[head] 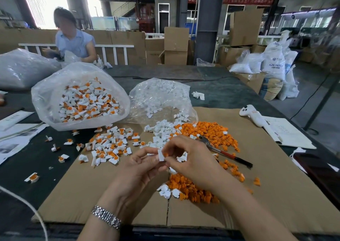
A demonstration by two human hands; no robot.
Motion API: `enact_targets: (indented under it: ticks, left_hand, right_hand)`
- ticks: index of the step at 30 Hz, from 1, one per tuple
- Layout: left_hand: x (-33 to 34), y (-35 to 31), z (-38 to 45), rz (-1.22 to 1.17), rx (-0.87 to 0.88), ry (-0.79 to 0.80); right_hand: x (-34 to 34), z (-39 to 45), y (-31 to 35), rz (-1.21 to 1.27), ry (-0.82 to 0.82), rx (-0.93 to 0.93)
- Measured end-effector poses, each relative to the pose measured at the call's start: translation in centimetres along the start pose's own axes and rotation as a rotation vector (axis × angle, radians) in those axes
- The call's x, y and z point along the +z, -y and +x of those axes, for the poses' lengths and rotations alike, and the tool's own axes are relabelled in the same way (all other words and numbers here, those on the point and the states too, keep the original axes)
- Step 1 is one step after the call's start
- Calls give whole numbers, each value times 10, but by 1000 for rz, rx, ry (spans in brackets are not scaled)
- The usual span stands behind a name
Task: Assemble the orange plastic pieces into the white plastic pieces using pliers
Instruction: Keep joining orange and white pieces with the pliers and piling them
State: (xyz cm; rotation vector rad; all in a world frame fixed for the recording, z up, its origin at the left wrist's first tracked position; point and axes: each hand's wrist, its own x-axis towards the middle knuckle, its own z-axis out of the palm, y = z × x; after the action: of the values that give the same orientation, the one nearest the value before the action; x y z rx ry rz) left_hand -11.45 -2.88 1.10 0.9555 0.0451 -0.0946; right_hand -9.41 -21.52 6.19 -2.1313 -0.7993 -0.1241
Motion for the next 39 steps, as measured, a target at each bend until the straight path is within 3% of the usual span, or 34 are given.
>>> enact_targets:
  ticks: [5,17,19,22,34,37,39]
  left_hand:
    - [-4,-1,-1,-1,1,-6]
    - [2,-5,-8,80,14,-13]
    - [4,-5,-8,129,23,-76]
    - [6,-6,-6,217,60,-156]
    - [11,-11,-7,249,64,-163]
    - [13,-9,-5,213,57,-209]
    - [12,-9,-4,181,45,-242]
  right_hand:
    - [-1,1,-2,134,13,134]
    - [6,-1,0,-36,-98,30]
    - [6,0,1,-73,-122,5]
    - [9,0,2,-105,-126,-21]
    - [11,-1,0,-123,-104,-50]
    - [1,-1,-13,-87,-128,72]
    - [-12,1,-31,-273,-155,244]
